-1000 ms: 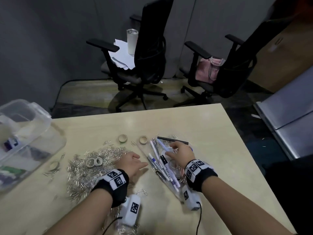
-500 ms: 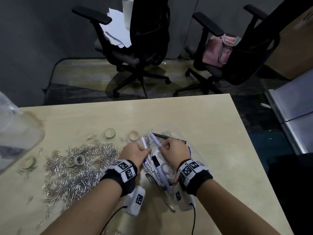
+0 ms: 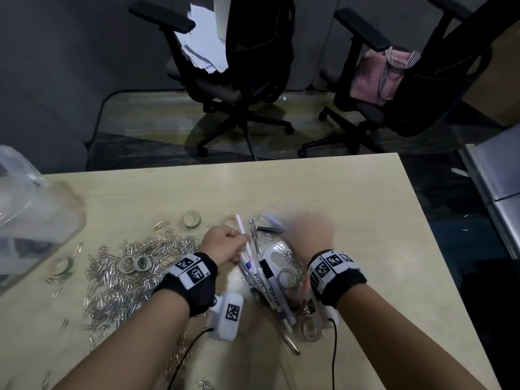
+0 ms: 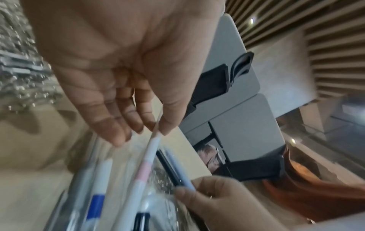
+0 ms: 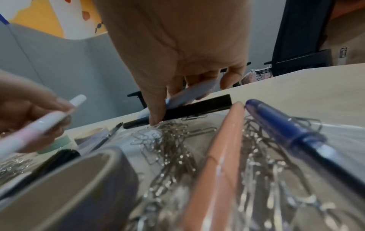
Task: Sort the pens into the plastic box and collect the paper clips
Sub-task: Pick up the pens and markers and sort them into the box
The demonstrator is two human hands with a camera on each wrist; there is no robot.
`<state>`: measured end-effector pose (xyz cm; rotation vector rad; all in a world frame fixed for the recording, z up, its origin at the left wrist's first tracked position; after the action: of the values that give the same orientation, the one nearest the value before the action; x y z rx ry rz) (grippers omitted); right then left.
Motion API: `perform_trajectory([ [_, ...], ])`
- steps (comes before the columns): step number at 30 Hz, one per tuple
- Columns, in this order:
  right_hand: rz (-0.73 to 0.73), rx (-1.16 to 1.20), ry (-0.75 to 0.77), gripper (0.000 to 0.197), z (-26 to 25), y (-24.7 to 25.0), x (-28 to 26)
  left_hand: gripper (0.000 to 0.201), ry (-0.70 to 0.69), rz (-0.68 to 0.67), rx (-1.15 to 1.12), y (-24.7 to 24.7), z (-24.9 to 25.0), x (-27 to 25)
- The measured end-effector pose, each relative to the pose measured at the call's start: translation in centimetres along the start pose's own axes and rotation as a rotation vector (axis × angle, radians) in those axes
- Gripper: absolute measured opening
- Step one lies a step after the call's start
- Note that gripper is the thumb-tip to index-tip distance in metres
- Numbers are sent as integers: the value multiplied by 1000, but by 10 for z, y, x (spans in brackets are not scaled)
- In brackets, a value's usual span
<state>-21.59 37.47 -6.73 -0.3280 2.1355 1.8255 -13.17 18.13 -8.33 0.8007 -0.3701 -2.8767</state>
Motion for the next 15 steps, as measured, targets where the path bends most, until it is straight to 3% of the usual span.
perform_trajectory([
  [3,20,-73,15,28,-8,-1,-2,22,-7,33,-14,25,1,-2],
  [6,33,28,12,26,-15,7,-5,14,48,73,-107,45,-9,-7],
  [10,-204,413,14,13,-33,-6,-19,15,89,63,-178,45,-22,-16],
  [15,-237,396,35,21,-50,-17,-29,16,60,104,-12,31,-28,-29],
])
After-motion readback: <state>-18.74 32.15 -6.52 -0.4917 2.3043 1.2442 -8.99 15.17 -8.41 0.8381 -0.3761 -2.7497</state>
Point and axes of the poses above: each hand's wrist, its own x-axis towards the middle knuckle, its own y-axis out of the back of the hand, z = x × y, the point moved 10 cm from there along x, towards the middle knuckle, and after that the axes turned 12 degrees about -y, right-handed, at the moved point
